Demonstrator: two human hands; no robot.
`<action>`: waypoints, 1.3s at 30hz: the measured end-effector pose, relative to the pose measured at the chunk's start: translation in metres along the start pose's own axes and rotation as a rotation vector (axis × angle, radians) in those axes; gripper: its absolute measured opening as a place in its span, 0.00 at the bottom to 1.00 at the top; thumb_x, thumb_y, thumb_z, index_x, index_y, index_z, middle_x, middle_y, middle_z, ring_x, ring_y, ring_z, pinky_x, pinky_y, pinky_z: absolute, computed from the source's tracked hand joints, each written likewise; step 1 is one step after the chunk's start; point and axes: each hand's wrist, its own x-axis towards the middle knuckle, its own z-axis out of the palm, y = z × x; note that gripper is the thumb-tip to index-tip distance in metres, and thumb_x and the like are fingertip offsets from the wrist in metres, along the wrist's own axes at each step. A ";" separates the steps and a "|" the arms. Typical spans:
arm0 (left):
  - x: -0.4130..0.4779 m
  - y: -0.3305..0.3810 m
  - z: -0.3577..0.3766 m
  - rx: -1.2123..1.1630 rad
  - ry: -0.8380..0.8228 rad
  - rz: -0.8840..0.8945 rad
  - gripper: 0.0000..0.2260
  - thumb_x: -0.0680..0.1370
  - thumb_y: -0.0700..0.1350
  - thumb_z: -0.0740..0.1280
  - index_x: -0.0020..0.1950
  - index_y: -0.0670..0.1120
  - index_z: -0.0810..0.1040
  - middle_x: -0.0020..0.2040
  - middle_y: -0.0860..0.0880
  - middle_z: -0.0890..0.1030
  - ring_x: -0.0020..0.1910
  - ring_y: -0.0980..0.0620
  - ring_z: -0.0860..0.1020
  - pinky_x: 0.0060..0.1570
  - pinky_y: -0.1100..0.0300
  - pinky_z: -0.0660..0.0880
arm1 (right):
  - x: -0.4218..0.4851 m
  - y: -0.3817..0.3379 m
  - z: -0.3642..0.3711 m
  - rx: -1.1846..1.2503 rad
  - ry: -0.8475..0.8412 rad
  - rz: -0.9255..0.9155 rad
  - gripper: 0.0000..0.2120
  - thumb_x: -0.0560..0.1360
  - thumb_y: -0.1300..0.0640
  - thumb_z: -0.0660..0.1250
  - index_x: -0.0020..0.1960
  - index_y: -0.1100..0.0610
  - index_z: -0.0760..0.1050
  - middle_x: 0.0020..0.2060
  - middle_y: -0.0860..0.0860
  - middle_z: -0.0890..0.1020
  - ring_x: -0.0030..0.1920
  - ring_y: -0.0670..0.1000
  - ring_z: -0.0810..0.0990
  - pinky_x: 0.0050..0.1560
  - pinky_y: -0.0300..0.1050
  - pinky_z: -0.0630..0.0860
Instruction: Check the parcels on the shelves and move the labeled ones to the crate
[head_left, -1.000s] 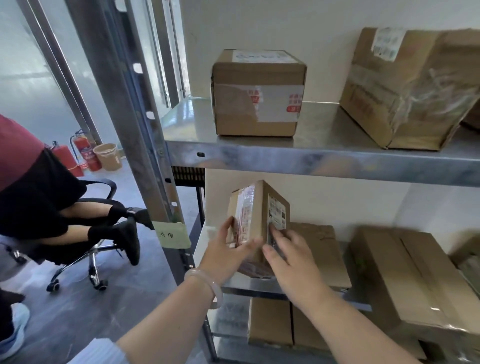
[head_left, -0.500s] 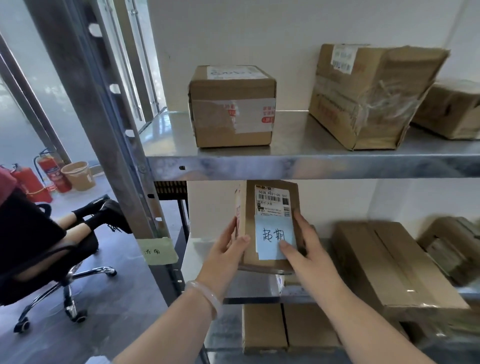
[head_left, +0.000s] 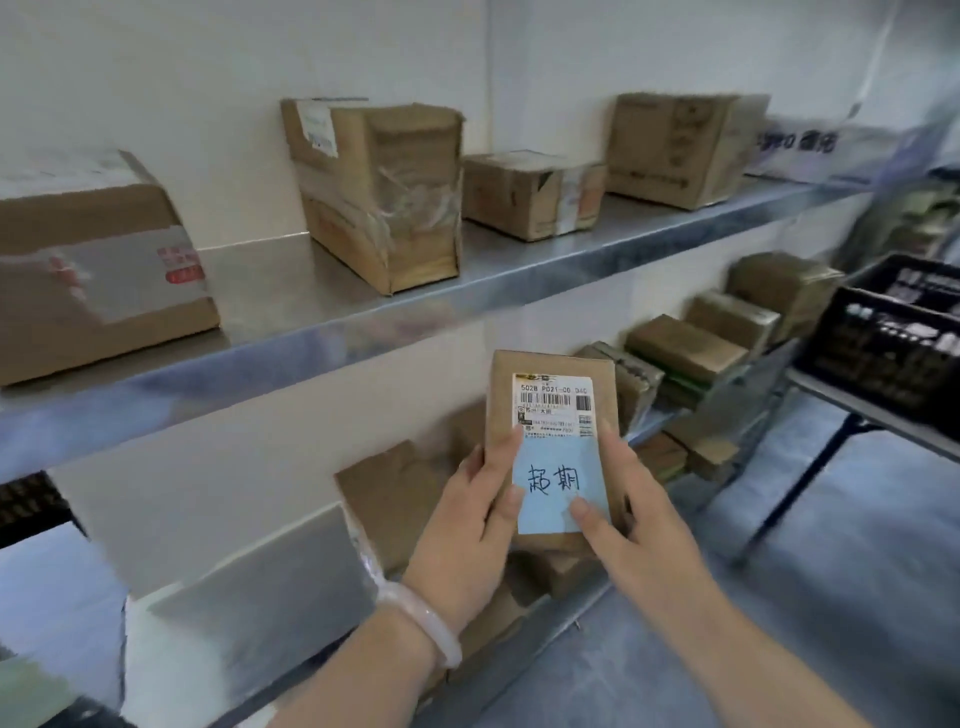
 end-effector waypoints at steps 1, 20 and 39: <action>0.006 0.008 0.012 -0.020 -0.031 0.033 0.21 0.83 0.47 0.58 0.69 0.70 0.57 0.70 0.56 0.67 0.61 0.79 0.63 0.55 0.84 0.59 | -0.004 0.006 -0.014 -0.005 0.035 0.004 0.34 0.76 0.50 0.68 0.74 0.31 0.55 0.70 0.35 0.67 0.70 0.42 0.66 0.67 0.51 0.71; 0.068 0.211 0.398 -0.170 -0.653 0.451 0.33 0.76 0.54 0.70 0.66 0.80 0.52 0.71 0.58 0.64 0.67 0.68 0.64 0.64 0.72 0.66 | -0.139 0.119 -0.371 -0.178 0.731 0.243 0.29 0.76 0.53 0.68 0.66 0.26 0.61 0.67 0.38 0.67 0.64 0.29 0.61 0.65 0.39 0.68; -0.017 0.382 0.689 -0.494 -1.479 0.771 0.30 0.78 0.52 0.68 0.71 0.74 0.57 0.69 0.63 0.65 0.65 0.70 0.65 0.53 0.76 0.69 | -0.304 0.155 -0.525 -0.394 1.572 0.757 0.29 0.76 0.48 0.68 0.67 0.26 0.57 0.62 0.33 0.63 0.58 0.22 0.59 0.47 0.25 0.66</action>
